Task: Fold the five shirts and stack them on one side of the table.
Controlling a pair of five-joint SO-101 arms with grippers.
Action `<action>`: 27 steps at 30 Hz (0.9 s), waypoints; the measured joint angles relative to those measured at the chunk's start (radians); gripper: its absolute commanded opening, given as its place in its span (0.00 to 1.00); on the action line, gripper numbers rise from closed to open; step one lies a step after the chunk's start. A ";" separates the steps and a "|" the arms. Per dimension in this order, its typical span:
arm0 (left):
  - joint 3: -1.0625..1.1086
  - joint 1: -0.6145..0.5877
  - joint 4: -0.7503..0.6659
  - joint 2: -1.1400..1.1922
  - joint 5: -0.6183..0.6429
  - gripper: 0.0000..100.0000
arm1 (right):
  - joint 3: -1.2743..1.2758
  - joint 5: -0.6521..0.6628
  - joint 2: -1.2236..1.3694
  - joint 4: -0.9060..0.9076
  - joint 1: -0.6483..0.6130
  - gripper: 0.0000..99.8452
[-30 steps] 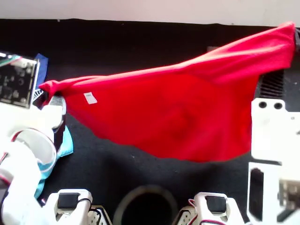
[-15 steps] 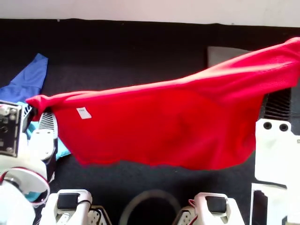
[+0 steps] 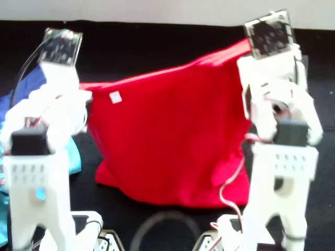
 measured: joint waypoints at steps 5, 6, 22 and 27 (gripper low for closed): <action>-0.288 0.000 0.044 0.305 0.000 0.01 | -0.031 0.000 0.143 -0.075 0.000 0.01; -0.367 0.000 0.074 0.365 0.000 0.01 | -0.054 0.000 0.173 -0.077 0.000 0.01; -1.083 0.000 0.339 1.146 0.000 0.01 | -0.196 0.000 0.529 -0.012 0.000 0.01; -1.083 0.000 0.334 1.270 0.000 0.01 | -0.196 0.000 0.628 0.028 -0.006 0.01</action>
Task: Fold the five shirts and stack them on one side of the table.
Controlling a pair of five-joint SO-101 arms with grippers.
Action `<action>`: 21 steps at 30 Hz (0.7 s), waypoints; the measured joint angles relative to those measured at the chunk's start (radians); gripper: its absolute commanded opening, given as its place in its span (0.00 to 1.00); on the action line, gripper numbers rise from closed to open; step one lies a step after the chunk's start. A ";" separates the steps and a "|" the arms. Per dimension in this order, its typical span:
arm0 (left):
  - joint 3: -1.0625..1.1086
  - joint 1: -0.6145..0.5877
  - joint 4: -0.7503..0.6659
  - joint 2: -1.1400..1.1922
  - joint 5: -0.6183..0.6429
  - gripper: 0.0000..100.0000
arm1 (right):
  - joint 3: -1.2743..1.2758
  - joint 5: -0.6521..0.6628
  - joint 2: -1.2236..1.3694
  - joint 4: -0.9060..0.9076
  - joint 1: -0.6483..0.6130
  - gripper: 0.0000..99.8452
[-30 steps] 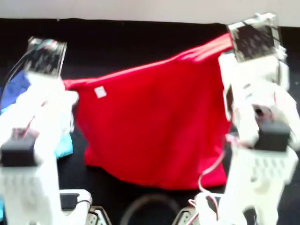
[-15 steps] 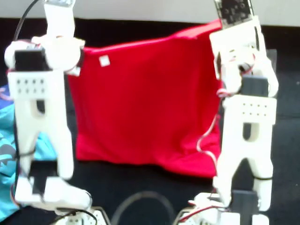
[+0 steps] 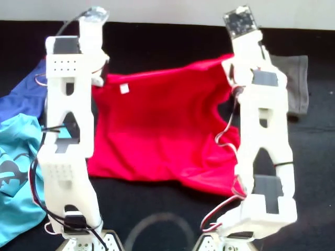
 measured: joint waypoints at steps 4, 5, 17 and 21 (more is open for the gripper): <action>0.000 -0.002 0.000 0.049 0.000 0.01 | 0.000 0.000 0.046 0.049 -0.012 0.01; 0.000 -0.005 0.000 0.057 0.000 0.01 | 0.000 0.000 0.057 0.058 -0.020 0.01; 0.000 -0.023 0.048 0.064 -0.003 0.01 | -0.002 -0.064 0.146 0.204 -0.187 0.01; 0.009 -0.034 0.106 0.064 -0.035 0.01 | -0.002 -0.064 0.210 0.278 -0.221 0.01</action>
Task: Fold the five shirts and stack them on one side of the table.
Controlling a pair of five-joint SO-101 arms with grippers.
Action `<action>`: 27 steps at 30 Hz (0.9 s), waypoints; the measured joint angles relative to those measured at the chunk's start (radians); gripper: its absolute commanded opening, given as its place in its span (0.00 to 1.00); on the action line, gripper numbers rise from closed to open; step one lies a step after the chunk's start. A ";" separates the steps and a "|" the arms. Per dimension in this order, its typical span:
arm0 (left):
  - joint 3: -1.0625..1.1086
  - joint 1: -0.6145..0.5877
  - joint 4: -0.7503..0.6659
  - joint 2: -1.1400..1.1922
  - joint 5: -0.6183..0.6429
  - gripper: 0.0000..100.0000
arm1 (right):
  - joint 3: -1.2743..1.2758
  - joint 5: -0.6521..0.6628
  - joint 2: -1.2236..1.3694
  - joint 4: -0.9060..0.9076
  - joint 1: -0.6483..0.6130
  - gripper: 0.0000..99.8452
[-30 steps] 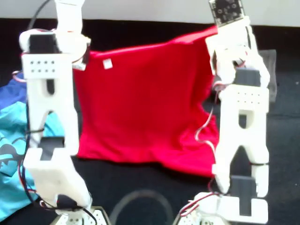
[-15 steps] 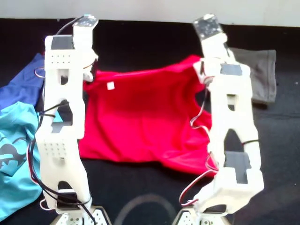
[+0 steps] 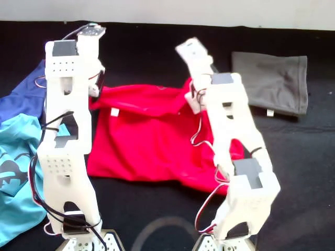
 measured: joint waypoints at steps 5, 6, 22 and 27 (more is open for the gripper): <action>0.035 -0.026 0.012 0.000 -0.011 0.01 | 0.000 -0.006 0.005 0.115 -0.040 0.02; 0.037 -0.031 0.012 0.000 -0.011 0.01 | 0.000 -0.006 0.005 0.126 -0.049 0.04; 0.038 -0.034 0.012 0.000 -0.011 0.01 | -0.034 -0.006 0.005 0.250 -0.092 0.17; 0.038 -0.034 0.012 0.000 -0.011 0.01 | -0.117 -0.104 -0.011 0.334 -0.049 0.17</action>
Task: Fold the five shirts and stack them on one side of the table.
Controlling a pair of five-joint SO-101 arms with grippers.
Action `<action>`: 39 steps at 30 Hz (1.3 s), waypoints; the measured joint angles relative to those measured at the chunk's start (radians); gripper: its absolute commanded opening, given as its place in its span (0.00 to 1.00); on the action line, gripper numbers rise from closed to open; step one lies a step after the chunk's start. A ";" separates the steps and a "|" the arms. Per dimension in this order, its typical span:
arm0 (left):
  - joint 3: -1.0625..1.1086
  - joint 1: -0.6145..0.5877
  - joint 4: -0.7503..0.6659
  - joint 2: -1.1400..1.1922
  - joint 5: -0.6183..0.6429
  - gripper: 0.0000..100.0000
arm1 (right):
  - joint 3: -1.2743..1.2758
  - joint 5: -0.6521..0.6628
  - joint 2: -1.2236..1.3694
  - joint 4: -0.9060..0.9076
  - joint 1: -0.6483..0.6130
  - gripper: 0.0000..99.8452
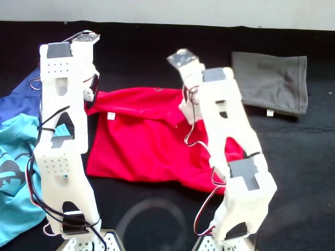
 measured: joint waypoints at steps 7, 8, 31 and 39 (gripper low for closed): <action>0.000 0.000 0.000 0.000 0.000 0.01 | -0.034 -0.232 0.106 -0.018 0.003 0.24; 0.000 0.000 0.000 0.000 0.000 0.01 | -0.054 -0.261 0.143 -0.020 0.003 0.24; 0.000 0.000 0.000 0.000 0.000 0.01 | -0.591 -0.390 0.451 0.281 -0.048 0.19; 0.000 0.000 0.000 0.000 0.000 0.01 | -0.591 -0.390 0.577 0.221 -0.104 0.19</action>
